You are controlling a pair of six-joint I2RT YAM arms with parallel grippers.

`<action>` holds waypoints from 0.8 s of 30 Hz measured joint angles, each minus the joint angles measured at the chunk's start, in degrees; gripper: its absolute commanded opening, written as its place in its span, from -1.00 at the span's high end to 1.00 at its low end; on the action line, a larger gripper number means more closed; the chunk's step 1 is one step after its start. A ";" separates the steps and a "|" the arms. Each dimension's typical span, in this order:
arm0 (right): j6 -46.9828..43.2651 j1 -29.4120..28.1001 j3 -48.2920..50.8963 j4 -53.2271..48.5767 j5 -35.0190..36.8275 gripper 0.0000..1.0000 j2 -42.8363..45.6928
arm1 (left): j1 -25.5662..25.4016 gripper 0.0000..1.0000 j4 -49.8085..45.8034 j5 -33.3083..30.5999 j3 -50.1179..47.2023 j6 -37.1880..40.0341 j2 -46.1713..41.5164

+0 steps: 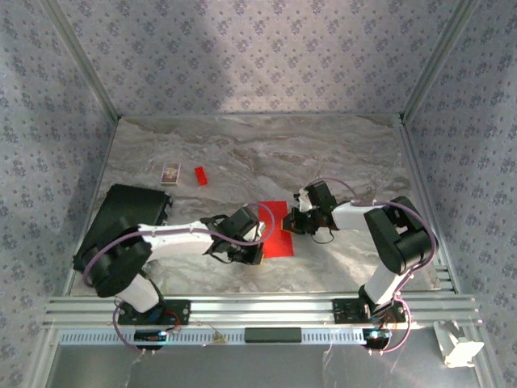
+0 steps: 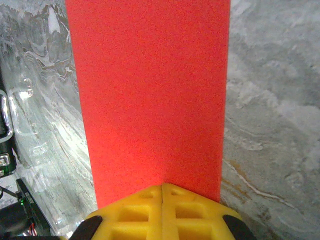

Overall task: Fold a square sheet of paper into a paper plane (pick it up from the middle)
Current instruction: First fold the square sheet of paper in half at the center of the table.

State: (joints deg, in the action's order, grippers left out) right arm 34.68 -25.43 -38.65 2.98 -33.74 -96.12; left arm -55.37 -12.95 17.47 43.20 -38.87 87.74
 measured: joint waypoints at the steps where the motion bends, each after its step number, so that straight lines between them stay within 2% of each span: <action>1: 0.00 0.00 -0.07 -0.15 0.00 1.00 0.00 | 0.74 0.97 0.04 0.04 0.02 -0.15 -1.16; 5: 0.00 -0.11 -0.24 -0.44 0.13 1.00 0.00 | 6.88 0.96 3.61 3.28 0.11 -1.16 -2.25; 9: 0.00 -0.13 -0.28 -0.59 0.28 1.00 0.00 | 12.17 0.95 7.45 7.67 1.99 -2.45 1.05; 17: 0.00 -0.28 -0.39 -0.83 0.55 1.00 0.00 | 12.52 0.94 11.06 13.33 7.48 -3.87 10.05; 24: 0.00 -0.28 -0.50 -0.98 0.55 1.00 0.00 | 12.52 0.94 11.54 13.75 7.37 -4.90 15.93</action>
State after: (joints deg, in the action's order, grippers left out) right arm 34.68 -25.71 -39.16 2.00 -33.19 -96.12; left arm -42.85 -1.41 31.22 50.57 -43.77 103.68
